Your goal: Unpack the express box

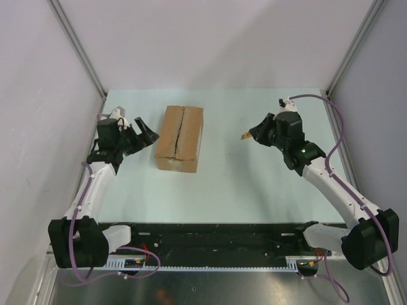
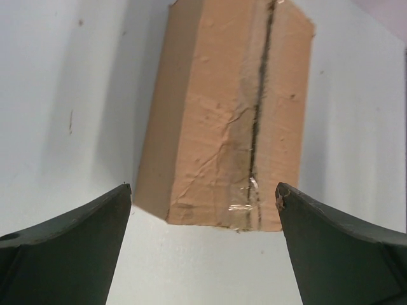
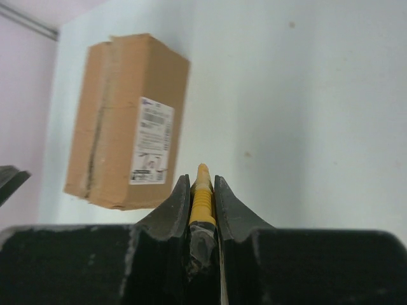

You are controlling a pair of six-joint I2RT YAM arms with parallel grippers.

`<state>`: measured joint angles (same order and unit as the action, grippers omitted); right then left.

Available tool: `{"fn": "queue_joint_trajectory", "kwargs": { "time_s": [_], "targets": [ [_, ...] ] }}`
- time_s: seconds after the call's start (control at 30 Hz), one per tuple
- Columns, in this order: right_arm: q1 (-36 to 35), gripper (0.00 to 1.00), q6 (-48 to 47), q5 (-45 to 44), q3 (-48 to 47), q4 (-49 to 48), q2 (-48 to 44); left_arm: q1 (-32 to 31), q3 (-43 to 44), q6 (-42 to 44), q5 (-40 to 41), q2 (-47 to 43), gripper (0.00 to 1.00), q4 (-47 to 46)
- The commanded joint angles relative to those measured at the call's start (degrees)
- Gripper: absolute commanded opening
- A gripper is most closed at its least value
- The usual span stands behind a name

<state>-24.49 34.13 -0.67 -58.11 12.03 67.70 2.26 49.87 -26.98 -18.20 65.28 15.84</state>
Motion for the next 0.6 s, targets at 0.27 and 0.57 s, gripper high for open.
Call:
{"fn": "queue_joint_trajectory", "kwargs": {
  "time_s": [0.27, 0.57],
  "targets": [
    [2.43, 0.23, 1.12, -7.86, 0.45, 10.82, 6.3, 1.96, 5.32, -9.29, 6.5, 6.79, 0.99, 9.46],
    [4.19, 0.21, 0.85, -6.71, 1.15, 11.17, 14.91, 3.1, 3.31, -27.67, 4.93, 9.34, 0.97, 13.7]
  ]
}}
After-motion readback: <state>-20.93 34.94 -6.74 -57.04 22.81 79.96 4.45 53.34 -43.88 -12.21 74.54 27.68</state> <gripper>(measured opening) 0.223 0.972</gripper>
